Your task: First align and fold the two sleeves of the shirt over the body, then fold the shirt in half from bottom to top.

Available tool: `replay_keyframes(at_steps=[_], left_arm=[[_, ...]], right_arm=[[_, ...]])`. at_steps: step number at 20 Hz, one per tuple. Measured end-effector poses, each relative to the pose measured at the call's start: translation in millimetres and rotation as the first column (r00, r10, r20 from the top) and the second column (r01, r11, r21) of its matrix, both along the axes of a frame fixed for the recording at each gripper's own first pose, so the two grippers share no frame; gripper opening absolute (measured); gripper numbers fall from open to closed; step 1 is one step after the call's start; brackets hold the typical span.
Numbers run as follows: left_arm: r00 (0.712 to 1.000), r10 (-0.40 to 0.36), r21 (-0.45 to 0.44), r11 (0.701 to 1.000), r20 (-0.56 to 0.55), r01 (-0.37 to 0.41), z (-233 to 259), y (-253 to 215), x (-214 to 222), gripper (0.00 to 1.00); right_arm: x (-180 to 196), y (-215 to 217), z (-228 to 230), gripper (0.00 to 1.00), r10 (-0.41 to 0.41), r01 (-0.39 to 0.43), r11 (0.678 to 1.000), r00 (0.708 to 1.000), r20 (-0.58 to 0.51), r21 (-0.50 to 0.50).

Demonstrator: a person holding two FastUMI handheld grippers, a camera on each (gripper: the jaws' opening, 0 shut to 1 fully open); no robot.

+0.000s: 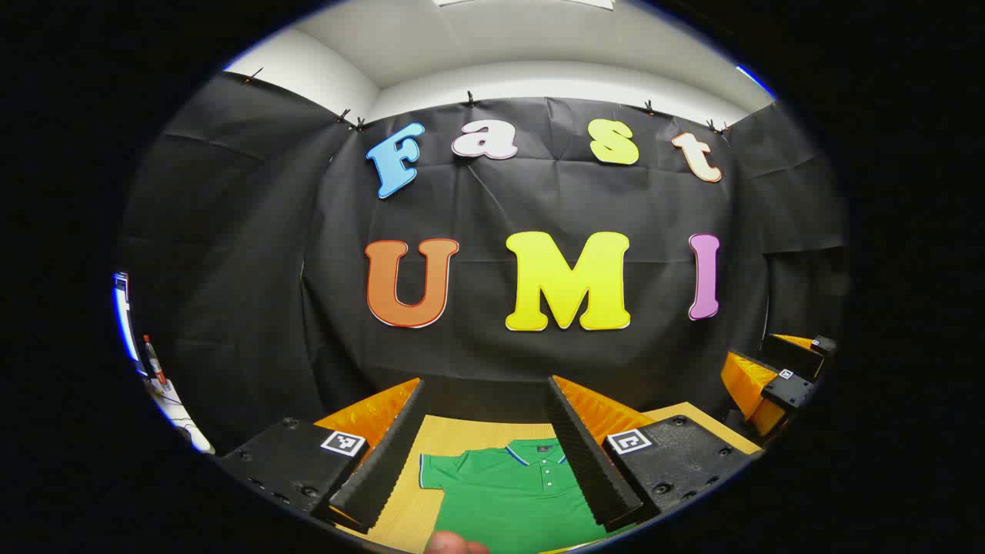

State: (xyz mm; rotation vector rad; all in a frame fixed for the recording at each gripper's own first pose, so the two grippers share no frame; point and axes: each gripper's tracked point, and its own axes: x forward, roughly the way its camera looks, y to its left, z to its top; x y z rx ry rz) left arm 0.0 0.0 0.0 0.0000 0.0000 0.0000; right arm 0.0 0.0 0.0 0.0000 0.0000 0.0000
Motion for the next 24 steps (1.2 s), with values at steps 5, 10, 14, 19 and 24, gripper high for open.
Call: replay_keyframes(at_steps=[5,10,14,19,24], left_arm=[[1.0,0.005,0.012,1.0,0.0,-0.005,2,1,-2,0.98],[1.0,0.01,0.012,1.0,-0.003,-0.01,3,-2,0,0.98],[1.0,0.009,0.011,1.0,0.006,-0.009,5,-8,3,0.98],[1.0,0.005,0.01,1.0,0.01,-0.005,6,-15,8,0.98],[1.0,-0.01,0.006,1.0,0.009,0.01,5,-23,12,0.98]], right_arm=[[4,3,-3,0.92,0.016,-0.016,1.0,1.0,-0.008,0.007],[7,-2,1,0.92,0.021,-0.021,1.0,1.0,0.0,0.009],[10,-9,1,0.96,0.018,-0.018,1.0,1.0,0.0,0.009],[13,-16,3,0.91,0.018,-0.018,1.0,1.0,0.003,0.003],[16,-21,-1,0.95,0.019,-0.019,1.0,1.0,-0.001,0.003]])
